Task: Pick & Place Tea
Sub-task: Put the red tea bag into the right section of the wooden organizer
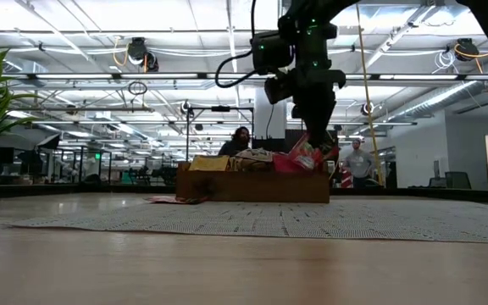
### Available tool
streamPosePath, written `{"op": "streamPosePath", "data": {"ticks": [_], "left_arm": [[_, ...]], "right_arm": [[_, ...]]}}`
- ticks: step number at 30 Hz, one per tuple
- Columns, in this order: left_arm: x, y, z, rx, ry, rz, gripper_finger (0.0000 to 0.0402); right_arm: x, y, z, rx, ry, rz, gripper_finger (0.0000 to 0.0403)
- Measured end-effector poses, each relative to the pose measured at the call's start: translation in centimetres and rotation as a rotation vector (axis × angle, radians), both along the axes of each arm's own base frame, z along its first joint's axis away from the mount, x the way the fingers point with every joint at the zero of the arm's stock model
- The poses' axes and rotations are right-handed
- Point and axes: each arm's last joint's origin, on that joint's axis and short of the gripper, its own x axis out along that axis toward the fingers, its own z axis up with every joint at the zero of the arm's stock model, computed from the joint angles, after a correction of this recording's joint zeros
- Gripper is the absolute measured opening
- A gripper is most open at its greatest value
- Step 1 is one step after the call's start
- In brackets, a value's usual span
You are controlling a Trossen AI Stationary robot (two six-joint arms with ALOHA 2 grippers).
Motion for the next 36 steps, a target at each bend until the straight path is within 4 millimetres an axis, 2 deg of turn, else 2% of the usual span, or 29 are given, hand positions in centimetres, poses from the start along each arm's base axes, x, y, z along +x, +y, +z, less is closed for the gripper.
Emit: {"op": "streamPosePath", "data": {"ticks": [12,26,32,36], "left_arm": [[0.0,0.0,0.0,-0.010,0.001,-0.003,0.0230],[0.0,0.1,0.0,-0.007,0.000,-0.025,0.0230],[0.0,0.2,0.0,-0.003,-0.002,-0.017,0.0230],[0.0,0.2,0.0,-0.003,0.001,-0.016,0.0230]], "right_arm": [[0.7,-0.4,0.2,-0.023,-0.081,0.074,0.0008],[-0.1,-0.3,0.2,-0.043,0.007,0.064,0.0144],[-0.7,-0.2,1.7,-0.055,-0.030,0.016,0.0167],[-1.7,0.2,3.9,-0.073,-0.097,-0.041,0.0171]]}}
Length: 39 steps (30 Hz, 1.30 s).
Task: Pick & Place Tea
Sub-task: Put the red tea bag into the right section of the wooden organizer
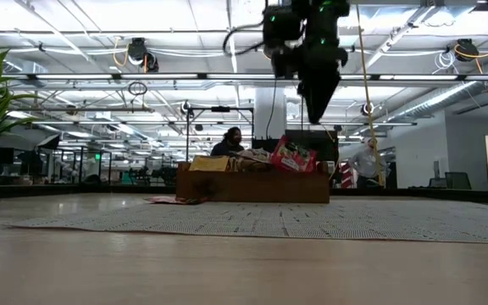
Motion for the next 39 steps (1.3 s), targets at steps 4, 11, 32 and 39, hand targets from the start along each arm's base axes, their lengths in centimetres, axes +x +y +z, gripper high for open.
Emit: {"op": "streamPosePath", "data": {"ticks": [4,11,32,39], "left_arm": [[0.0,0.0,0.0,0.005,-0.001,0.013,0.0230],[0.1,0.1,-0.7,0.010,0.070,0.052,0.0230],[-0.2,0.5,-3.6,0.060,0.369,0.160,0.0230],[-1.3,1.4,-6.4,0.142,0.685,0.217,0.0230]], "right_arm": [[-1.1,0.6,3.4,-0.026,-0.176,-0.126,0.0171],[-3.3,3.5,10.8,-0.031,-0.654,-0.233,0.0172],[-5.3,10.4,11.1,0.139,-1.445,-0.077,0.0171],[-5.4,11.3,10.9,0.160,-1.456,-0.050,0.0171]]}}
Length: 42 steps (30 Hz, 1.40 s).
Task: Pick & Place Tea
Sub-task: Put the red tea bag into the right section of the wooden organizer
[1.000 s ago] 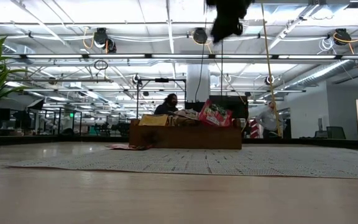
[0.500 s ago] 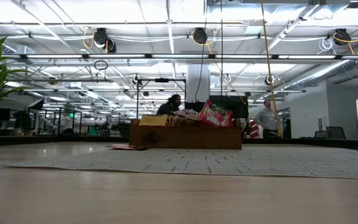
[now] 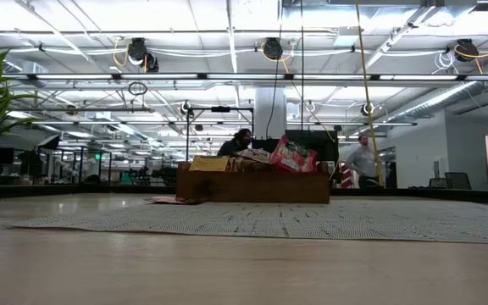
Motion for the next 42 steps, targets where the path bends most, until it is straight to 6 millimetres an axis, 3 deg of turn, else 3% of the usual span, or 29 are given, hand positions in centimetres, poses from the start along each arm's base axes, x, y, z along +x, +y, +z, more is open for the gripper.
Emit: {"op": "streamPosePath", "data": {"ticks": [7,15,21,33,42], "left_arm": [[-1.4,2.1,-1.9,0.042,0.251,0.060,0.0230],[-1.3,3.8,-4.3,0.064,0.508,0.091,0.0230],[0.4,5.0,-6.4,0.035,0.619,0.070,0.0230],[4.3,5.3,-11.5,0.121,0.821,-0.150,0.0230],[6.8,5.1,-15.5,0.018,0.907,-0.184,0.0230]], "right_arm": [[0.0,0.6,0.7,0.001,-0.071,0.023,0.0171],[-0.1,0.7,0.7,-0.001,-0.070,0.057,0.0171],[-0.1,0.8,0.7,-0.002,-0.070,0.077,0.0171],[-0.1,0.8,0.7,-0.006,-0.077,0.076,0.0171],[-0.1,0.8,0.7,-0.035,-0.080,0.070,0.0171]]}}
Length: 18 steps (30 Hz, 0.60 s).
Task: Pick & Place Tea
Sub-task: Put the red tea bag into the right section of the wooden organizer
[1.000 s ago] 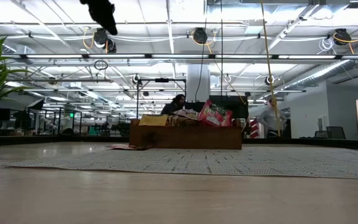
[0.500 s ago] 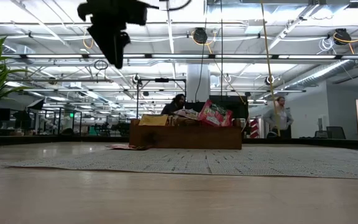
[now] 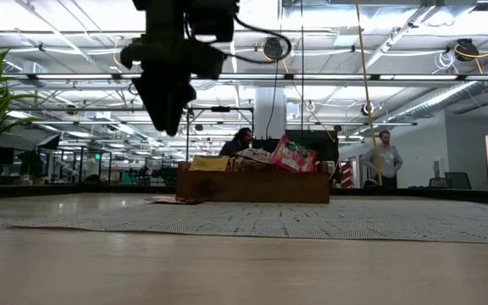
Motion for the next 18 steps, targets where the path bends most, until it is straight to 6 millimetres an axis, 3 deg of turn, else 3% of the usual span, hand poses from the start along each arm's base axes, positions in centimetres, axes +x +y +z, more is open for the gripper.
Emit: {"op": "streamPosePath", "data": {"ticks": [8,18], "left_arm": [[1.6,0.1,-3.4,-0.018,0.083,0.173,0.0230],[3.1,0.2,-5.5,-0.042,0.042,0.215,0.0230]], "right_arm": [[0.0,0.0,0.0,-0.007,-0.003,-0.002,0.0171],[0.0,0.0,0.0,-0.040,-0.006,-0.002,0.0171]]}}
